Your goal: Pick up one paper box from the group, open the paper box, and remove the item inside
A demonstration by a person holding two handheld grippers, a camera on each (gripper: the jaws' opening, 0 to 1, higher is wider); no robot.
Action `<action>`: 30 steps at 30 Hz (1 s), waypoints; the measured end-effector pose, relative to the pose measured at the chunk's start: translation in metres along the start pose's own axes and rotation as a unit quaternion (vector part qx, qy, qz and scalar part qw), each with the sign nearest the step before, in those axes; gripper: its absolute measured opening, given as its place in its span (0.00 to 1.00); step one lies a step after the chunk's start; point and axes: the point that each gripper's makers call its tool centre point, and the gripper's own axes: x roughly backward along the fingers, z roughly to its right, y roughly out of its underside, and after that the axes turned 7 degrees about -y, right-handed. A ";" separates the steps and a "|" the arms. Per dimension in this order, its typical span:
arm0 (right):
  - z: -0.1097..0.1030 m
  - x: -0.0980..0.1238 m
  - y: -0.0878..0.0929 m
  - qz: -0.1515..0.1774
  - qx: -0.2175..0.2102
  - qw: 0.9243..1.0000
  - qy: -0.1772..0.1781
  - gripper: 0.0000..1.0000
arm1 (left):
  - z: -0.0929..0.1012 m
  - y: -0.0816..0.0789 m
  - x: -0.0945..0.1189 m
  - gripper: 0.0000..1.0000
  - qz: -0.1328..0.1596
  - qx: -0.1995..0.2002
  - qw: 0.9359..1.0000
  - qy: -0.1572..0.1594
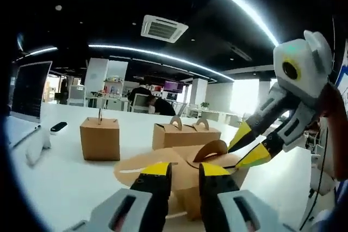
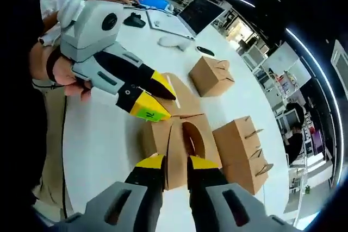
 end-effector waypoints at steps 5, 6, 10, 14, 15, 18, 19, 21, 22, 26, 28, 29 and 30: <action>0.000 -0.002 0.001 -0.012 0.004 1.000 0.009 0.16 | 0.001 0.000 0.001 0.22 -0.001 -0.003 1.000 0.002; 0.000 -0.002 0.001 -0.015 0.008 1.000 0.013 0.15 | 0.000 0.000 0.001 0.22 -0.002 -0.004 1.000 0.001; -0.002 -0.003 0.001 -0.029 0.023 0.999 0.025 0.12 | 0.002 0.000 0.002 0.22 0.001 -0.017 1.000 -0.004; -0.002 -0.004 0.001 -0.045 0.032 0.997 0.047 0.09 | 0.001 0.000 0.003 0.22 0.001 -0.019 1.000 -0.003; -0.002 -0.005 0.002 -0.052 0.035 0.996 0.059 0.08 | 0.002 0.000 0.003 0.22 0.000 -0.019 1.000 -0.002; -0.001 -0.006 0.003 -0.071 0.043 0.992 0.096 0.04 | 0.003 0.000 0.002 0.21 -0.001 -0.021 1.000 0.001; 0.002 -0.006 0.003 -0.078 0.050 0.989 0.116 0.04 | 0.003 0.000 0.002 0.21 -0.001 -0.021 1.000 0.002; 0.004 -0.006 0.003 -0.086 0.061 0.984 0.146 0.04 | 0.003 0.000 0.001 0.21 -0.003 -0.021 1.000 0.003; 0.007 -0.006 0.002 -0.091 0.065 0.978 0.174 0.03 | 0.003 0.000 0.001 0.21 -0.002 -0.024 1.000 0.003; 0.010 -0.010 0.001 -0.080 0.090 0.967 0.223 0.03 | 0.005 0.000 -0.001 0.21 0.000 -0.028 1.000 0.007; 0.012 -0.009 0.000 -0.061 0.077 0.969 0.228 0.03 | 0.004 -0.001 -0.001 0.21 0.000 -0.030 1.000 0.008; 0.013 -0.009 0.000 -0.058 0.074 0.969 0.228 0.03 | 0.004 -0.001 -0.002 0.21 -0.001 -0.030 1.000 0.009; 0.014 -0.009 0.000 -0.050 0.067 0.969 0.231 0.03 | 0.004 -0.001 -0.002 0.21 -0.002 -0.030 1.000 0.010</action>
